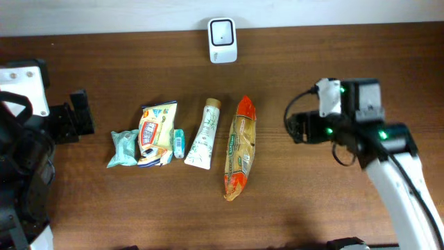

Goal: Scan the item barcode
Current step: 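Move the right gripper to the pasta bag and grasp it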

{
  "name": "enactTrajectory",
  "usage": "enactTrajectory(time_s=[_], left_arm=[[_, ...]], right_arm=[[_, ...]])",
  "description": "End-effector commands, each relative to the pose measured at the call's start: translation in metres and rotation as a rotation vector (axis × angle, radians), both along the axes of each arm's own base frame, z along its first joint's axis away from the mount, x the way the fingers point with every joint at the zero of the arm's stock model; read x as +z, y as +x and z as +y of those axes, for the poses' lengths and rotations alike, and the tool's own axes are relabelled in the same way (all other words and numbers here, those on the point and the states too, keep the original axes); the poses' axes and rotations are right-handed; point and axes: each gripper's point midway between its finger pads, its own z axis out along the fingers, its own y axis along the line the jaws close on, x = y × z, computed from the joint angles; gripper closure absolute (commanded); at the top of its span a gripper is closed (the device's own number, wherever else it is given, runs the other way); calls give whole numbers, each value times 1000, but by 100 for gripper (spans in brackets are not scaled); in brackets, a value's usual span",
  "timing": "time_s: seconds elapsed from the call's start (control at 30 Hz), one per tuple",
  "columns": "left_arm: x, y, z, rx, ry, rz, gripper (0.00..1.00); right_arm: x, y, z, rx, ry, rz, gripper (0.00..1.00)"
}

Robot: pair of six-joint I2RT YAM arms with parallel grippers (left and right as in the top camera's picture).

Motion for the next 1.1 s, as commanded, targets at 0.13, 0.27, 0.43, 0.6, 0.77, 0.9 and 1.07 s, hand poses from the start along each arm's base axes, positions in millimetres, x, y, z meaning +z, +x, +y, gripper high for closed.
enactTrajectory(time_s=[0.13, 0.27, 0.43, 0.6, 0.77, 0.9, 1.07], left_arm=[[4, -2, 2, 2, 21, -9, 1], [4, -2, 2, 2, 21, -9, 1], [4, -2, 2, 2, 21, -9, 1], [4, -2, 2, 2, 21, -9, 1], [4, -2, 2, 2, 21, -9, 1], [4, -2, 2, 1, 20, -9, 1], [4, -2, 2, 2, 21, -9, 1]], right_arm=[[-49, -2, 59, 85, 231, 280, 18], [-88, -14, 85, 70, 197, 438, 18], [-114, -37, 118, 144, 138, 533, 18], [-136, -28, 129, 78, 15, 489, 18], [-184, -28, 137, 46, -41, 559, 18], [-182, -23, 140, 48, -31, 539, 43], [-170, -5, 149, 54, -4, 479, 40]])
